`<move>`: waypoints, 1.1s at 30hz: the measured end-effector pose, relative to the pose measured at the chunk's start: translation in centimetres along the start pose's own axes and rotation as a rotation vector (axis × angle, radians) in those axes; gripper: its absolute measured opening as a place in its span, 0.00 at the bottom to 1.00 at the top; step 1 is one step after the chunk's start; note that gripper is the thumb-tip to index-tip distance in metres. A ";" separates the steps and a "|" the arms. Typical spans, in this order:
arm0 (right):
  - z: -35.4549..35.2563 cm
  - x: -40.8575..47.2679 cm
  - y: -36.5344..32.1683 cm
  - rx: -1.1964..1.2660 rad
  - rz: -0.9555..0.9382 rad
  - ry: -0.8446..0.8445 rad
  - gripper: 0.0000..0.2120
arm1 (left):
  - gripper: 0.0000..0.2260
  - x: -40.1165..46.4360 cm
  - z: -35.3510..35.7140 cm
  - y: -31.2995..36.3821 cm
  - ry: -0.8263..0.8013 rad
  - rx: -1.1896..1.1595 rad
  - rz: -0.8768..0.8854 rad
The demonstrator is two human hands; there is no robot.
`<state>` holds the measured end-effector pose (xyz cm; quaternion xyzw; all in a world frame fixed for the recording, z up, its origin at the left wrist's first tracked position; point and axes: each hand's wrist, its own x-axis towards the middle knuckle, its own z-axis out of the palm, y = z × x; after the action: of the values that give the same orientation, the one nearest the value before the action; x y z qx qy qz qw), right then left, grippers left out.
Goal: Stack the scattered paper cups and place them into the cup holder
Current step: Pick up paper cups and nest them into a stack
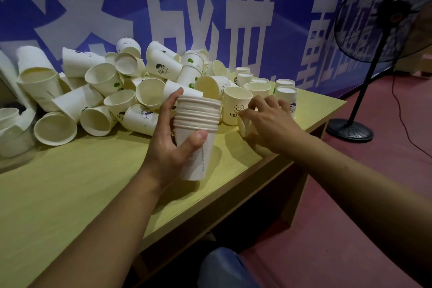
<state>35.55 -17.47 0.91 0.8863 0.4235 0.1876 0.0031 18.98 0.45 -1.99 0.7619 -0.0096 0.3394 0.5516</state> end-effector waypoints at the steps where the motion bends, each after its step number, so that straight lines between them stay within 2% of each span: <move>1: -0.1 0.0 0.1 -0.012 0.000 -0.003 0.33 | 0.37 0.0 0.0 0.0 0.003 -0.004 0.011; 4: -0.7 -0.5 0.0 0.044 0.028 0.093 0.31 | 0.37 0.0 -0.1 0.1 0.005 -0.020 0.044; 5: -1.0 -0.7 -0.1 0.151 0.052 0.177 0.31 | 0.37 0.0 -0.1 0.2 0.000 -0.025 0.045; 9: -3.2 -1.3 -1.2 0.835 0.180 0.482 0.34 | 0.37 0.0 0.1 0.5 -0.074 0.001 0.054; 12: -4.7 -1.1 -2.0 1.027 0.132 0.567 0.31 | 0.39 0.1 0.1 0.2 -0.131 0.035 0.068; 18: -5.4 -0.6 -5.0 1.321 0.044 0.443 0.20 | 0.43 -0.1 -0.1 0.2 -0.160 0.065 0.036; 21: -4.6 -0.2 -6.5 1.481 0.045 0.411 0.08 | 0.46 -0.1 0.0 0.3 -0.142 0.065 0.027; 22: -4.3 -0.1 -6.9 1.504 0.061 0.416 0.07 | 0.47 0.0 0.0 0.4 -0.134 0.065 0.025; 25: -3.6 -0.1 -7.9 1.524 0.113 0.425 0.11 | 0.47 0.0 0.0 0.3 -0.137 0.055 0.007; 29: -3.4 -0.3 -8.1 1.537 0.126 0.411 0.33 | 0.49 -0.1 0.0 0.0 -0.132 0.063 -0.003; 31: -3.6 -0.1 -7.9 1.506 0.107 0.381 0.35 | 0.49 -0.1 0.1 0.0 -0.130 0.082 0.001; 33: -3.8 -0.1 -7.9 1.495 0.078 0.363 0.30 | 0.49 -0.2 0.2 0.1 -0.118 0.104 0.020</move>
<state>28.36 -13.06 3.12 0.6222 0.4000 -0.0059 -0.6730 18.94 0.14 -2.02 0.8080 -0.0322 0.2993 0.5064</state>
